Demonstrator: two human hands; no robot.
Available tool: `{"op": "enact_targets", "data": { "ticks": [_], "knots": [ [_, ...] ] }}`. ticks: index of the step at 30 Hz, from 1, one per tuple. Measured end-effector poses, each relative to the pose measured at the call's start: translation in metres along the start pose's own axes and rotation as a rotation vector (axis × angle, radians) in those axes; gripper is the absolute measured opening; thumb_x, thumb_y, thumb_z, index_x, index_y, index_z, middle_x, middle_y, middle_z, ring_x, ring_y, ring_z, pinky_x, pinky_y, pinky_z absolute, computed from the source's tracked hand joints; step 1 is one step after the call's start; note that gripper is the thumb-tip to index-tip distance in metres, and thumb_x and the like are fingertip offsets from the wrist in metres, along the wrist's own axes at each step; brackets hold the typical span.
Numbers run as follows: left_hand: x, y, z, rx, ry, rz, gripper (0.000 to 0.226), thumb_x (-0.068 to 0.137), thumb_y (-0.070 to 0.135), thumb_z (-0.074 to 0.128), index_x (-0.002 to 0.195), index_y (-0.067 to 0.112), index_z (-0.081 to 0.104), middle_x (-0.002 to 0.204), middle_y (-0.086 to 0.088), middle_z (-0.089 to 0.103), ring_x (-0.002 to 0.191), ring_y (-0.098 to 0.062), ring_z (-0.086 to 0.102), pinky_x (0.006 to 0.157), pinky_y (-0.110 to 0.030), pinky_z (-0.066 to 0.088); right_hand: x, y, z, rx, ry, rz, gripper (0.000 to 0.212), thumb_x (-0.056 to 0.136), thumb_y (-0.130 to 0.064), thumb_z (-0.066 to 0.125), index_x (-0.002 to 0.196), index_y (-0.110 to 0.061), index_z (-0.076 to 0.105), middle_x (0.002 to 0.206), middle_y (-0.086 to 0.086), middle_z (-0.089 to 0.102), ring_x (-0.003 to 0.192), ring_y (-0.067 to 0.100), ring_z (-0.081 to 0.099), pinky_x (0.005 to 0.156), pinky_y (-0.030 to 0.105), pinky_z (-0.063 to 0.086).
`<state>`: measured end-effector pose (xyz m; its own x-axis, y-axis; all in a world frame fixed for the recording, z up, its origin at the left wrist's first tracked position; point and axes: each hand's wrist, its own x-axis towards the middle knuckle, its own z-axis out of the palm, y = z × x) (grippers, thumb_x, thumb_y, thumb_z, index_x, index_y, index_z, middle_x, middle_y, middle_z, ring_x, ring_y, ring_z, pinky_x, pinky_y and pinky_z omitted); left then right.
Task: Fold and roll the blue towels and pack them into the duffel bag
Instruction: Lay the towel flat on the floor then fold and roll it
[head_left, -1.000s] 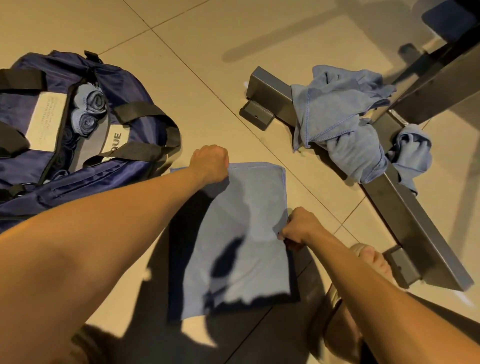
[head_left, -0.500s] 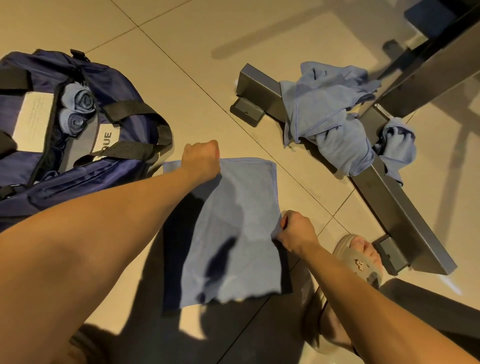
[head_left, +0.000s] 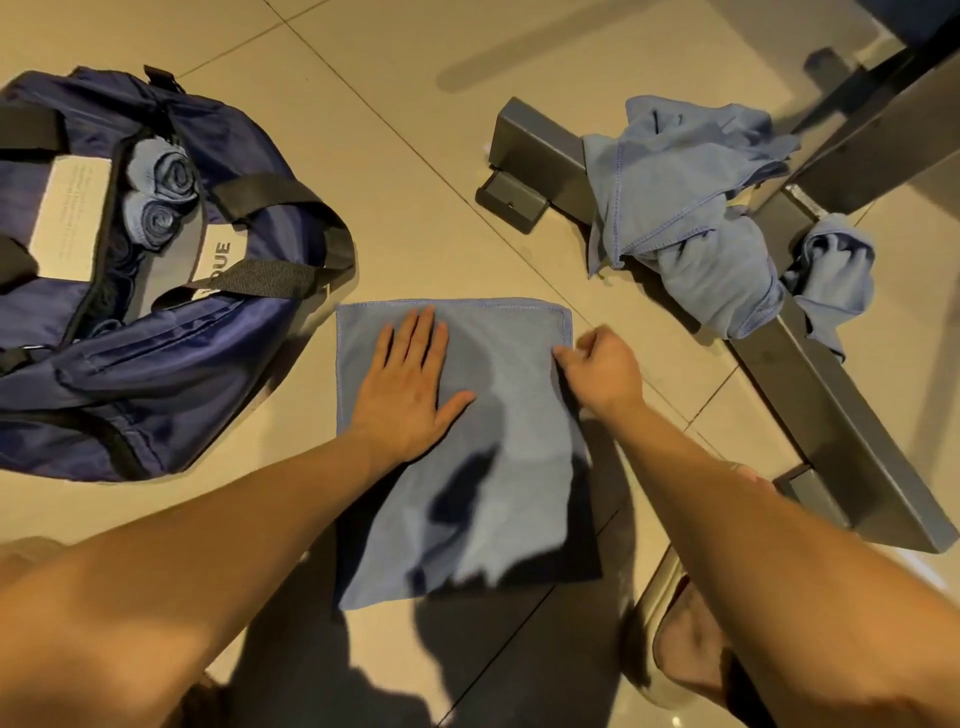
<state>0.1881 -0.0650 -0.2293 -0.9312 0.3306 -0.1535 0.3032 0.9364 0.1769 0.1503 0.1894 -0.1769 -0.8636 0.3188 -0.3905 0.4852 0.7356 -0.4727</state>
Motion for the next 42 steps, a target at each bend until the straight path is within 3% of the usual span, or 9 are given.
{"op": "enact_targets", "data": {
  "ticks": [7,15,20,28,31,35,37,40,42],
  "knots": [
    [-0.008,-0.002,0.008,-0.047,0.040,-0.040,0.088,0.098,0.074,0.022,0.163,0.017,0.004,0.170,-0.013,-0.001,0.157,-0.027,-0.008,0.126,-0.053,0.000,0.053,-0.023,0.001,-0.069,-0.002,-0.146,0.024,0.094,-0.025,0.065,0.077,-0.016,0.049,0.082,0.006,0.057,0.079,0.028,0.054,0.068,0.030,0.037],
    [-0.008,-0.003,0.008,-0.035,0.048,-0.038,0.088,0.099,0.074,0.020,0.163,0.016,0.003,0.170,-0.014,-0.002,0.157,-0.028,-0.011,0.126,-0.053,0.001,0.068,-0.020,-0.011,-0.204,0.017,-0.188,0.016,0.096,-0.026,0.063,0.088,-0.014,0.055,0.090,0.008,0.060,0.083,0.027,0.055,0.070,0.032,0.037],
    [-0.008,-0.001,0.007,-0.021,0.042,-0.044,0.092,0.096,0.077,0.019,0.163,0.016,0.004,0.170,-0.014,-0.003,0.157,-0.028,-0.010,0.125,-0.055,0.004,0.063,-0.026,-0.004,-0.250,0.012,-0.324,0.016,0.089,-0.026,0.069,0.098,-0.016,0.060,0.099,0.007,0.063,0.085,0.027,0.060,0.070,0.034,0.047],
    [-0.009,-0.003,0.007,-0.024,0.026,-0.037,0.099,0.092,0.083,0.019,0.163,0.017,0.001,0.170,-0.014,-0.006,0.156,-0.030,-0.012,0.125,-0.056,0.001,0.081,-0.034,-0.009,-0.197,-0.146,-0.154,0.020,0.093,-0.021,0.068,0.092,-0.001,0.069,0.093,0.012,0.069,0.092,0.030,0.066,0.077,0.035,0.051],
    [-0.009,-0.003,0.007,-0.029,0.023,-0.036,0.098,0.092,0.083,0.020,0.163,0.017,0.002,0.170,-0.014,-0.005,0.156,-0.029,-0.011,0.125,-0.056,0.001,0.082,-0.038,-0.015,-0.134,-0.092,-0.136,0.019,0.095,-0.014,0.062,0.091,0.003,0.067,0.097,0.017,0.072,0.093,0.032,0.068,0.084,0.046,0.058],
    [-0.009,-0.002,0.005,-0.028,0.005,-0.031,0.098,0.093,0.083,0.020,0.163,0.017,0.002,0.170,-0.014,-0.004,0.156,-0.030,-0.010,0.125,-0.056,0.001,0.040,-0.034,-0.014,-0.189,-0.065,-0.105,0.018,0.095,-0.022,0.062,0.095,-0.005,0.063,0.105,0.020,0.068,0.099,0.038,0.063,0.075,0.034,0.044],
    [-0.010,0.000,0.001,-0.038,-0.014,-0.054,0.097,0.093,0.082,0.018,0.163,0.017,0.003,0.170,-0.014,-0.003,0.157,-0.030,-0.009,0.125,-0.055,0.001,0.003,-0.019,-0.010,-0.187,-0.074,-0.081,0.020,0.094,-0.028,0.061,0.090,-0.009,0.058,0.096,0.016,0.066,0.092,0.036,0.063,0.069,0.032,0.040],
    [-0.029,0.003,-0.012,-0.104,0.043,-0.126,0.085,0.099,0.070,0.031,0.161,0.013,0.019,0.166,-0.017,0.016,0.154,-0.034,0.012,0.124,-0.055,0.012,-0.051,0.013,-0.007,-0.160,-0.091,-0.034,0.025,0.094,-0.033,0.060,0.077,-0.018,0.049,0.081,0.004,0.061,0.080,0.030,0.059,0.065,0.033,0.040],
    [-0.056,0.002,-0.024,-0.144,0.130,-0.133,0.068,0.100,0.057,0.044,0.150,0.011,0.039,0.152,-0.016,0.037,0.138,-0.036,0.036,0.116,-0.052,0.029,-0.081,0.034,-0.006,-0.136,-0.099,-0.004,0.027,0.095,-0.035,0.059,0.075,-0.021,0.047,0.077,0.000,0.057,0.078,0.028,0.056,0.064,0.032,0.038]
  ]
}}
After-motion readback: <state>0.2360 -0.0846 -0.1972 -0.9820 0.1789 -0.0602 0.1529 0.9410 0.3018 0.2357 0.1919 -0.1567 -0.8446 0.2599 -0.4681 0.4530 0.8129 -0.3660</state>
